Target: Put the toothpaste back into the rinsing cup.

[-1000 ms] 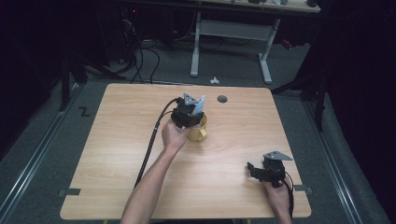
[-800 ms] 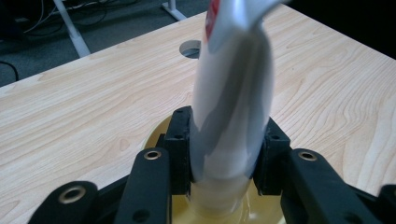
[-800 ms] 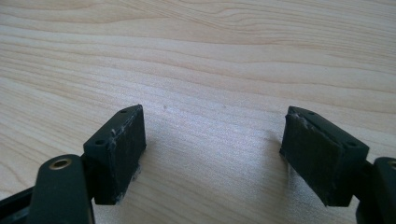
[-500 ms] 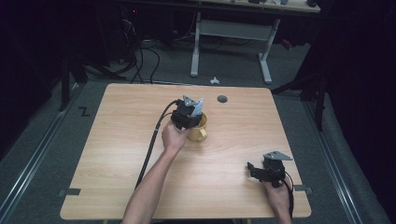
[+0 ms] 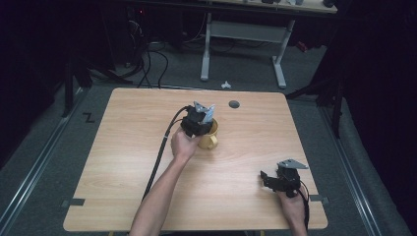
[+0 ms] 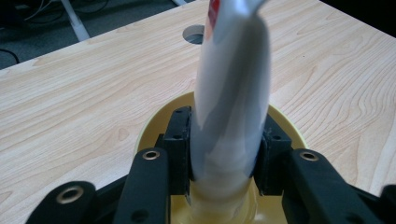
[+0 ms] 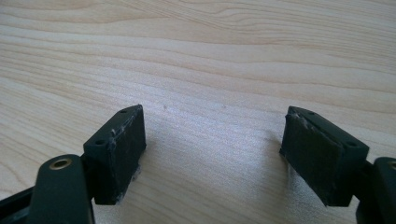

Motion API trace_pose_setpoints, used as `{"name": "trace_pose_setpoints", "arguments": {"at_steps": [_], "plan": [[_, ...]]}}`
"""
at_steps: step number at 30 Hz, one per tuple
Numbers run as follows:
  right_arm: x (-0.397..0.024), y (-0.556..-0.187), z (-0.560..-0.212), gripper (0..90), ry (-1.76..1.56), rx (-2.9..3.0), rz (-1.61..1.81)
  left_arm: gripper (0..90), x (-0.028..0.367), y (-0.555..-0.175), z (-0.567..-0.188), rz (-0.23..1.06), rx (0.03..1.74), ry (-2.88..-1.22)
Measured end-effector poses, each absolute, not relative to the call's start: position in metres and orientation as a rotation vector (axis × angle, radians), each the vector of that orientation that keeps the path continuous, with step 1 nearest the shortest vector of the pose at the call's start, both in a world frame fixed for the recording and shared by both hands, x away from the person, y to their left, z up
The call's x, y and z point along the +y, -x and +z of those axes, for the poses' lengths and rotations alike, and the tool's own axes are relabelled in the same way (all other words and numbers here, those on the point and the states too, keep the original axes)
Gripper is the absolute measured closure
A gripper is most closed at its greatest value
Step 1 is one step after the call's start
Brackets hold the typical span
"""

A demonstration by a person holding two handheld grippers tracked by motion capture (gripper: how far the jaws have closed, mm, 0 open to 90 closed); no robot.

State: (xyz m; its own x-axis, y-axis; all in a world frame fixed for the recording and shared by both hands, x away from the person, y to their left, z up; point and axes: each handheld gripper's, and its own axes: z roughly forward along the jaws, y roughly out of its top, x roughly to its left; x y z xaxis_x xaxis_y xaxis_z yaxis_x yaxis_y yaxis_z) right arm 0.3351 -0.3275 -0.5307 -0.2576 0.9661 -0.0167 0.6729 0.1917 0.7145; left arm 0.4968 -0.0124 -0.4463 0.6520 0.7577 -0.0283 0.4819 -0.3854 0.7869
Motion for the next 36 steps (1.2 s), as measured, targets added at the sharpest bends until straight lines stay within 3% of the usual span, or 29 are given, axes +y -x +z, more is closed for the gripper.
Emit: {"name": "trace_pose_setpoints", "arguments": {"at_steps": [22, 36], "plan": [[-0.3274, -0.3351, -0.5308, 21.8, -1.528, 2.004, 0.828, 63.8, -0.0113, -0.4971, -0.4510, 0.435, 0.970, -2.066], [-0.3274, -0.3351, -0.5308, 21.8, -1.528, 2.004, 0.827, 58.7, -0.0073, -0.4924, -0.4454, 0.429, 0.960, -2.053]]}}
